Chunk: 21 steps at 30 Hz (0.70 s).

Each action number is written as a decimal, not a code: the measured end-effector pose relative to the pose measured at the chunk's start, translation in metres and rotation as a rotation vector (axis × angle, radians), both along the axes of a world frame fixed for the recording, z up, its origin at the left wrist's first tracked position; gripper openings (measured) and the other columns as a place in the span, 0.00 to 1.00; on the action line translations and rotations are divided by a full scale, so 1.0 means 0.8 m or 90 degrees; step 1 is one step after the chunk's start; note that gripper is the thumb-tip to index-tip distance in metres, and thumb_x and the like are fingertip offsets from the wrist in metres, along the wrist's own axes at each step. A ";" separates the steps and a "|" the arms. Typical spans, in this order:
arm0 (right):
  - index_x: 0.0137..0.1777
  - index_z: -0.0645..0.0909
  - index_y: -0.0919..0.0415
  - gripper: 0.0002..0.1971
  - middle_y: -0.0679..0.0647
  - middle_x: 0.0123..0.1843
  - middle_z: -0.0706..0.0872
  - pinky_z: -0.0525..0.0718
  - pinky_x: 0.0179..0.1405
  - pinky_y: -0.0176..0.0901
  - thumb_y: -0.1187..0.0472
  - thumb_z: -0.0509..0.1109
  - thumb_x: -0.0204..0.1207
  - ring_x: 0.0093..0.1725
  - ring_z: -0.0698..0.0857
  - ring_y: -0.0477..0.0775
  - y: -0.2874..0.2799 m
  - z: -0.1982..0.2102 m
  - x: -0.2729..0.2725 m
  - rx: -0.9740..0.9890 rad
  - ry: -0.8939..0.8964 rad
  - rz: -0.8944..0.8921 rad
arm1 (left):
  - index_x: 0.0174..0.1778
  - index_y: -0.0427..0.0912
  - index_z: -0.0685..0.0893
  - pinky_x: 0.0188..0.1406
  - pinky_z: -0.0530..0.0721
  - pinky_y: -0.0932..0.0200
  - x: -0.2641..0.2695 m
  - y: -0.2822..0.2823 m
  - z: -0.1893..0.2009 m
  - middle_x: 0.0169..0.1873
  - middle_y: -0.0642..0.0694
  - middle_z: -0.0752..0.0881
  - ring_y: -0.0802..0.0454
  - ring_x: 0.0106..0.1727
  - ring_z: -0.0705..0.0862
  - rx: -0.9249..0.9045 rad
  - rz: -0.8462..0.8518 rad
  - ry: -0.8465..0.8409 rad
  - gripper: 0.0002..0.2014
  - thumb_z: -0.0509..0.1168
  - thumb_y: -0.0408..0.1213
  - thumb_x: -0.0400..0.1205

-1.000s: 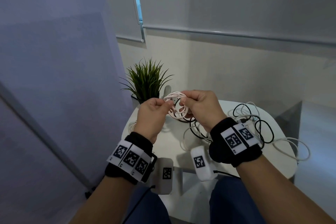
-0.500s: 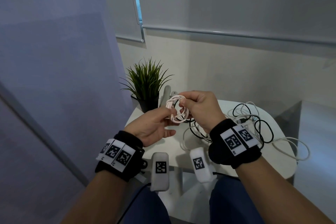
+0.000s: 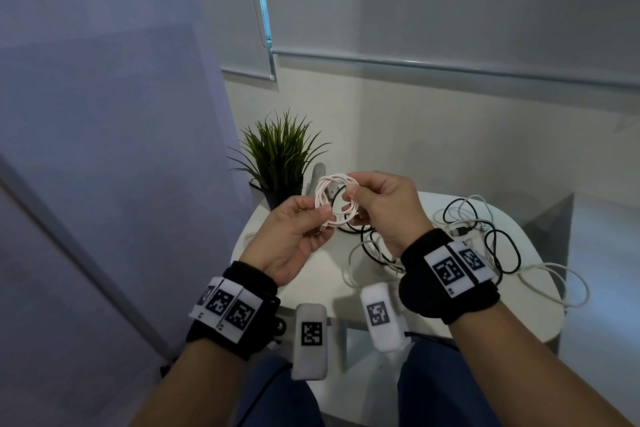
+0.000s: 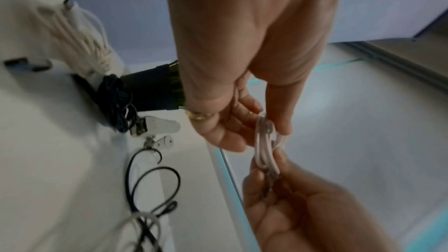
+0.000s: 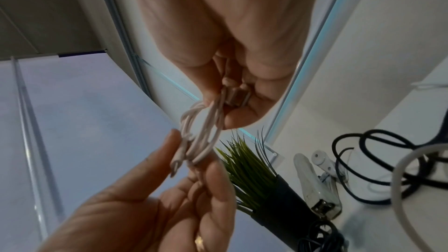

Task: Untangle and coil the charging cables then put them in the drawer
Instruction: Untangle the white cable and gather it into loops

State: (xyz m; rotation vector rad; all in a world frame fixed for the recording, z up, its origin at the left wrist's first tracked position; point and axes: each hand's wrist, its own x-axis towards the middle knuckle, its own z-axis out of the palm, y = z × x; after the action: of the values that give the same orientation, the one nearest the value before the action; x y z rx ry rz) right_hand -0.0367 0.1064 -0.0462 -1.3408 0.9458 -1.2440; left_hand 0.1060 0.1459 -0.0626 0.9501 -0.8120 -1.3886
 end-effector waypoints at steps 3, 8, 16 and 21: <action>0.41 0.87 0.57 0.12 0.50 0.27 0.85 0.81 0.24 0.38 0.73 0.66 0.78 0.23 0.80 0.45 0.000 -0.001 0.001 0.030 -0.023 -0.002 | 0.46 0.39 0.74 0.29 0.82 0.66 -0.004 0.000 -0.002 0.32 0.44 0.87 0.56 0.29 0.82 -0.056 0.049 -0.077 0.09 0.64 0.21 0.79; 0.43 0.84 0.59 0.09 0.51 0.29 0.86 0.80 0.24 0.38 0.72 0.67 0.78 0.24 0.80 0.45 0.002 -0.002 0.004 0.056 -0.020 0.037 | 0.47 0.41 0.75 0.20 0.72 0.67 -0.006 -0.003 -0.003 0.35 0.45 0.84 0.59 0.24 0.76 -0.127 0.165 -0.143 0.10 0.65 0.22 0.79; 0.42 0.83 0.61 0.09 0.51 0.28 0.87 0.83 0.27 0.40 0.74 0.66 0.78 0.22 0.81 0.44 0.005 -0.003 0.003 0.068 -0.026 0.068 | 0.44 0.41 0.76 0.21 0.75 0.64 0.000 0.000 -0.005 0.36 0.42 0.84 0.55 0.27 0.80 -0.151 0.162 -0.245 0.10 0.69 0.23 0.77; 0.40 0.83 0.59 0.10 0.51 0.27 0.87 0.84 0.28 0.42 0.73 0.67 0.77 0.24 0.83 0.46 0.002 -0.001 0.002 0.072 -0.012 0.041 | 0.47 0.40 0.77 0.34 0.79 0.54 0.009 -0.005 0.001 0.38 0.40 0.86 0.42 0.40 0.81 -0.104 0.099 -0.253 0.15 0.70 0.18 0.73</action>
State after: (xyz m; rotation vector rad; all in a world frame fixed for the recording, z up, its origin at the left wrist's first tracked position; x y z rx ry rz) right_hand -0.0353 0.1080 -0.0469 -1.2593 0.9381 -1.1365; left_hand 0.1134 0.1419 -0.0621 1.1522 -1.1052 -0.9951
